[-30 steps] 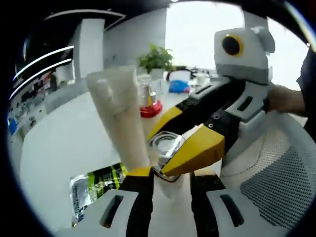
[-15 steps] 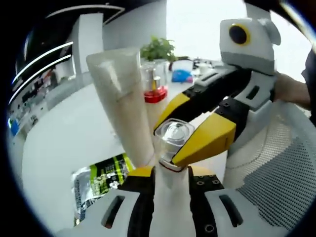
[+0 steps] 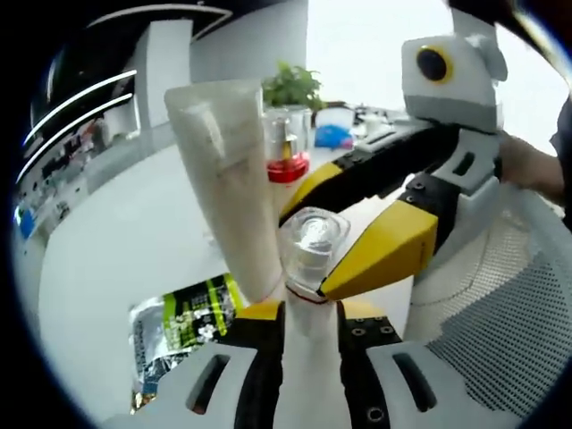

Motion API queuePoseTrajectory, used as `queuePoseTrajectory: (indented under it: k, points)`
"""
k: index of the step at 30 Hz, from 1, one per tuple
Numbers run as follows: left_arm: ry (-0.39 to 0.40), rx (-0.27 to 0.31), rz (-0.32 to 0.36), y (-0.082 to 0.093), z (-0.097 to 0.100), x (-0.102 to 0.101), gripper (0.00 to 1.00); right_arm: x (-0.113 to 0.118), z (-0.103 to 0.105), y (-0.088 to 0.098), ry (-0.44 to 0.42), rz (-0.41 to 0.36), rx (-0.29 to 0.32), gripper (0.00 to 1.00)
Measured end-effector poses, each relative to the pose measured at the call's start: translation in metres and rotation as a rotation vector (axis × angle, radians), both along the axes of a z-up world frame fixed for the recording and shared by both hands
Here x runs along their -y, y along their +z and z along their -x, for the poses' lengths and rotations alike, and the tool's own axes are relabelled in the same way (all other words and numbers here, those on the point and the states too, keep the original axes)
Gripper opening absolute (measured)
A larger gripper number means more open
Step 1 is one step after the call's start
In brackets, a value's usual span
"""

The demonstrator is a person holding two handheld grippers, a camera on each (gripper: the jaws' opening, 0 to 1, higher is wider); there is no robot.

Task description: Arrange the skincare products in the storage area until every visible bottle or jar stands upright without overlapping.

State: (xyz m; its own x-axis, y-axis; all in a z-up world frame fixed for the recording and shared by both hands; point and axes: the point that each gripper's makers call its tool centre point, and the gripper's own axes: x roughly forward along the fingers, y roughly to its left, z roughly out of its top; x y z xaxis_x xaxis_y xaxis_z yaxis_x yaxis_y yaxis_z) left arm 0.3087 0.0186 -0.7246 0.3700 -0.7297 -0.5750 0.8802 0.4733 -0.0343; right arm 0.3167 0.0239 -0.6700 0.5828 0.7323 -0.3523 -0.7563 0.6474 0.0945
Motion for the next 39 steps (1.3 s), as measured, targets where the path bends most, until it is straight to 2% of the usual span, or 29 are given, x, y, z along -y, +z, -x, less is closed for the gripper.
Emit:
queuePoseTrajectory:
  k: [7,10,14,16,18,22,23,28,34,35,39]
  points:
    - [-0.001,0.005,-0.013,-0.001,0.001,-0.002,0.19,0.006,0.004,0.0,-0.002,-0.002,-0.017,0.33]
    - [-0.001,-0.004,-0.026,-0.004,0.002,-0.004,0.18,0.012,0.007,-0.005,0.005,0.037,-0.022,0.34]
    - [0.014,-0.031,-0.044,-0.007,0.001,-0.009,0.16,0.023,0.013,-0.017,0.031,0.099,-0.058,0.35]
    - [0.016,-0.032,-0.039,-0.006,0.001,-0.008,0.16,0.025,0.012,-0.021,0.029,0.122,-0.052,0.33]
    - [0.008,-0.039,-0.047,-0.006,0.001,-0.008,0.15,0.023,0.017,-0.028,0.052,0.149,-0.088,0.32]
    - [0.001,-0.053,-0.063,-0.007,0.001,-0.008,0.14,0.019,0.018,-0.038,0.085,0.219,-0.109,0.27]
    - [-0.002,-0.055,-0.064,-0.007,0.002,-0.008,0.13,0.021,0.019,-0.042,0.098,0.256,-0.122,0.25]
    - [-0.011,-0.07,-0.074,-0.01,0.004,-0.008,0.09,0.02,0.017,-0.051,0.111,0.313,-0.157,0.19]
    - [-0.019,-0.071,-0.069,-0.008,0.004,-0.004,0.08,0.016,0.016,-0.054,0.132,0.329,-0.164,0.17]
    - [-0.024,-0.063,-0.07,-0.007,0.003,-0.003,0.07,0.017,0.014,-0.053,0.125,0.343,-0.147,0.16]
    - [-0.029,-0.065,-0.071,-0.008,0.001,-0.001,0.06,0.021,0.011,-0.055,0.116,0.352,-0.157,0.15]
